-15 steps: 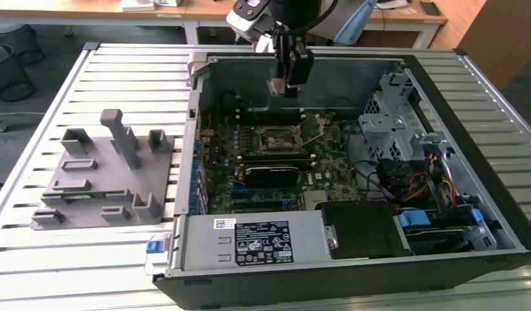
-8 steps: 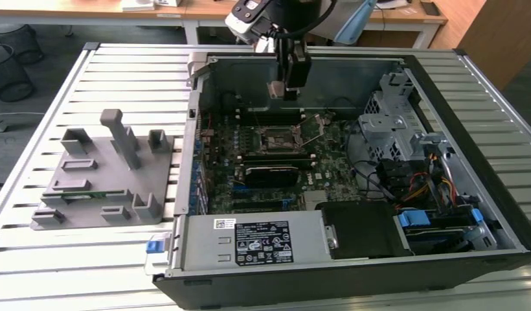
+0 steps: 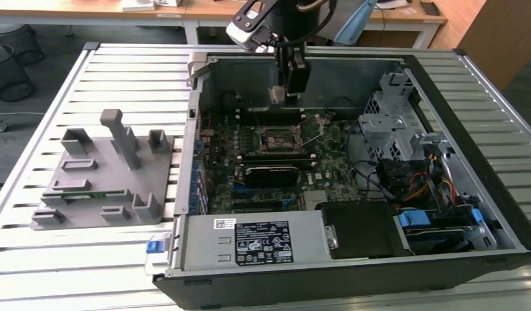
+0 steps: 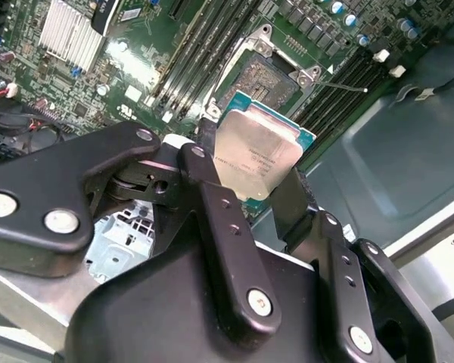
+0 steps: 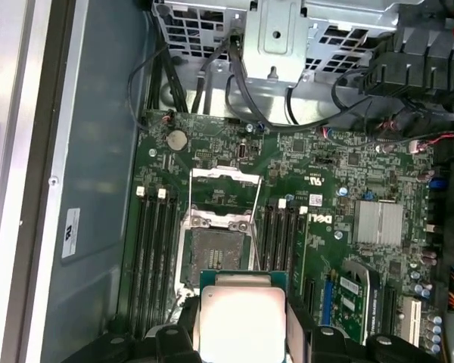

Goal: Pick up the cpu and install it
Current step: 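Place the cpu into insertion slot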

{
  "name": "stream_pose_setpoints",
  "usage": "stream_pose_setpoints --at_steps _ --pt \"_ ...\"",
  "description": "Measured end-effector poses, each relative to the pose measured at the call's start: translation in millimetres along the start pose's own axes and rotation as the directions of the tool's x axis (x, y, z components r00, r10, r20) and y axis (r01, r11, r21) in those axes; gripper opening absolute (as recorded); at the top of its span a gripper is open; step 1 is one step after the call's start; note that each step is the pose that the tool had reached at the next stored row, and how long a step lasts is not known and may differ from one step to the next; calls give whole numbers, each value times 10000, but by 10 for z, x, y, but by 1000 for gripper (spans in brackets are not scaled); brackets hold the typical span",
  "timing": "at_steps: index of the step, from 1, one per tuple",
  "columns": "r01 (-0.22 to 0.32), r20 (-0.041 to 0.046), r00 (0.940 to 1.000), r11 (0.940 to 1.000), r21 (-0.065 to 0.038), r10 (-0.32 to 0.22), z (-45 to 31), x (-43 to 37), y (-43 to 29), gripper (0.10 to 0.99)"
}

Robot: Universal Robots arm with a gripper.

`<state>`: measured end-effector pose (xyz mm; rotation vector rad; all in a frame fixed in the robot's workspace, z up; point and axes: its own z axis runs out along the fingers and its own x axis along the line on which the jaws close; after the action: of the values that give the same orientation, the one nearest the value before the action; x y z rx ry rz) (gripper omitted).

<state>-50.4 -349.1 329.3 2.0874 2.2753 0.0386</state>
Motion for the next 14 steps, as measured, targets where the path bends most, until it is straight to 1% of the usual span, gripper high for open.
stream_pose_setpoints --at_steps 7,11,14 --pt "-3 -20 10000 10000 -1 3 109 13 -3 537" --pt "-21 -17 10000 10000 -1 21 145 14 -5 537" --pt "-45 -15 10000 10000 0 45 179 44 6 537"
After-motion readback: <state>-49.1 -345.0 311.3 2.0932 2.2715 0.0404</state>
